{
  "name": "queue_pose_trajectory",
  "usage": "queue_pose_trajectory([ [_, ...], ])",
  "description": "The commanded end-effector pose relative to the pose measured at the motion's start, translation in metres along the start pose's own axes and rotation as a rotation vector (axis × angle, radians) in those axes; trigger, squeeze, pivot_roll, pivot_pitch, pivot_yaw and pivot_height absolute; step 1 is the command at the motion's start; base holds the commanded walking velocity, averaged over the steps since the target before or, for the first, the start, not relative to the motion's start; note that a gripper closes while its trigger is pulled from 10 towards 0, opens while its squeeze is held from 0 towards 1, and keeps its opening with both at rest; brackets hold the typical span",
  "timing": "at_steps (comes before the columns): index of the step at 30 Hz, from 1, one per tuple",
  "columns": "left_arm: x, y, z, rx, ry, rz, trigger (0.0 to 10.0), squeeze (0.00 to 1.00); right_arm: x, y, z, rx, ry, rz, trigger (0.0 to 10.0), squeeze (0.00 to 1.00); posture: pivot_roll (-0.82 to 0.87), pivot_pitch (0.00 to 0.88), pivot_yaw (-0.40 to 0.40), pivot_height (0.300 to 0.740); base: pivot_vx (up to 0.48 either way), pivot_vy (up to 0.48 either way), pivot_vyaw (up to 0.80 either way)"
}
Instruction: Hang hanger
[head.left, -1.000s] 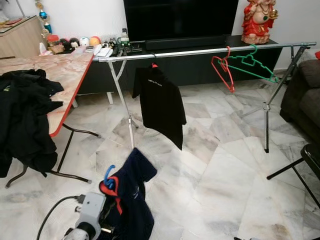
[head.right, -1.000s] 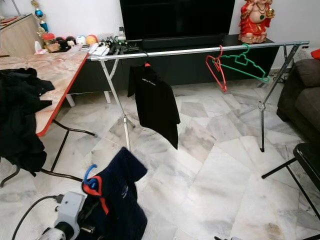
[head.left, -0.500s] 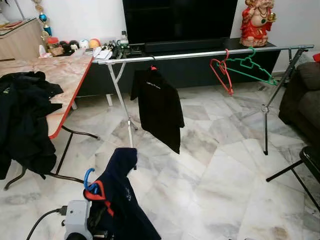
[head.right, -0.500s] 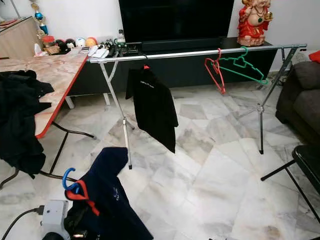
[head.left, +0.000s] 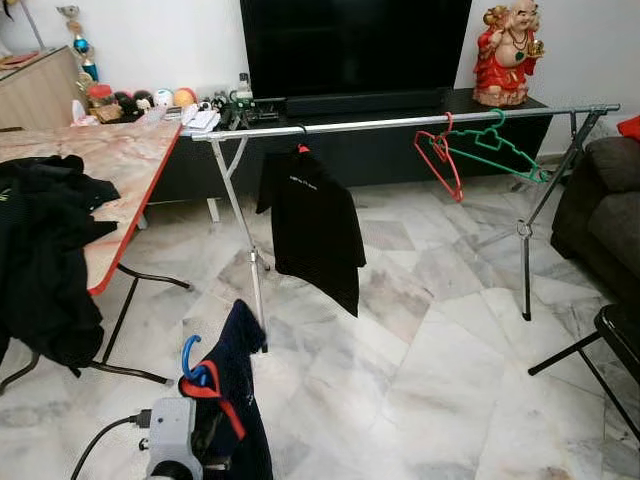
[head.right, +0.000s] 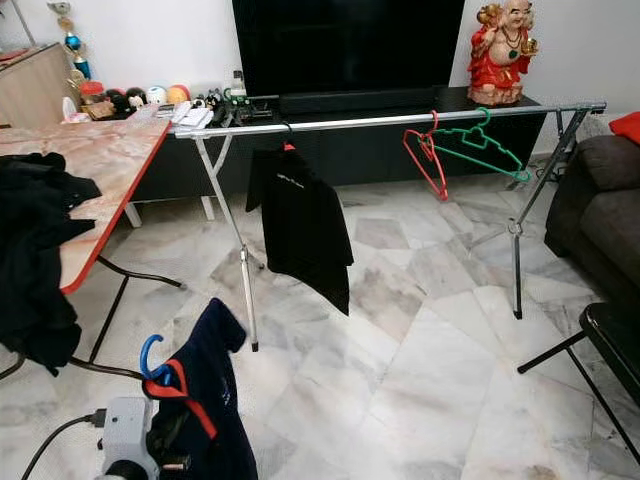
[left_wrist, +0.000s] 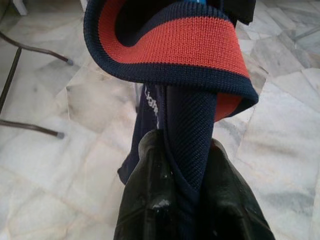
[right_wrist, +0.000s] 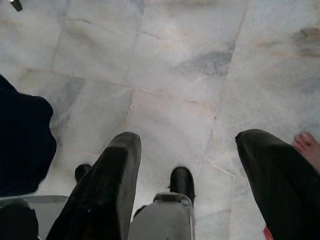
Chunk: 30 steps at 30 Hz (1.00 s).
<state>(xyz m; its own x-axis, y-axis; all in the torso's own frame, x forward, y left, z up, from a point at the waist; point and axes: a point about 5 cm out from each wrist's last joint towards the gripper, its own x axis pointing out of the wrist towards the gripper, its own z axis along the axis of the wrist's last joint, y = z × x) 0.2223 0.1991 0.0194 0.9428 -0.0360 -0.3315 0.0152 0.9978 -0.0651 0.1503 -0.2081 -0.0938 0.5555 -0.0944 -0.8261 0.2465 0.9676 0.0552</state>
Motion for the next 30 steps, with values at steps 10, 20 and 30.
queue_pose_trajectory([
  [10, 0.006, -0.004, 0.013, 0.002, -0.039, -0.020, 10.0, 0.00, -0.002, -0.014, -0.004, 0.018, 0.022, -0.018, 10.0, 0.00, -0.01, 0.000, 0.047, 0.740, 0.383, 0.000, 0.00],
  [20, 0.005, -0.010, 0.011, -0.013, -0.034, -0.030, 10.0, 0.00, -0.001, -0.007, -0.005, -0.009, 0.036, -0.002, 10.0, 0.00, -0.01, 0.012, 0.043, 0.740, 0.404, 0.000, 0.00],
  [30, 0.005, -0.003, 0.007, -0.070, -0.022, 0.025, 10.0, 0.00, 0.002, 0.013, -0.003, -0.064, 0.044, 0.028, 10.0, 0.00, -0.02, 0.022, 0.032, 0.740, 0.410, 0.000, 0.00],
])
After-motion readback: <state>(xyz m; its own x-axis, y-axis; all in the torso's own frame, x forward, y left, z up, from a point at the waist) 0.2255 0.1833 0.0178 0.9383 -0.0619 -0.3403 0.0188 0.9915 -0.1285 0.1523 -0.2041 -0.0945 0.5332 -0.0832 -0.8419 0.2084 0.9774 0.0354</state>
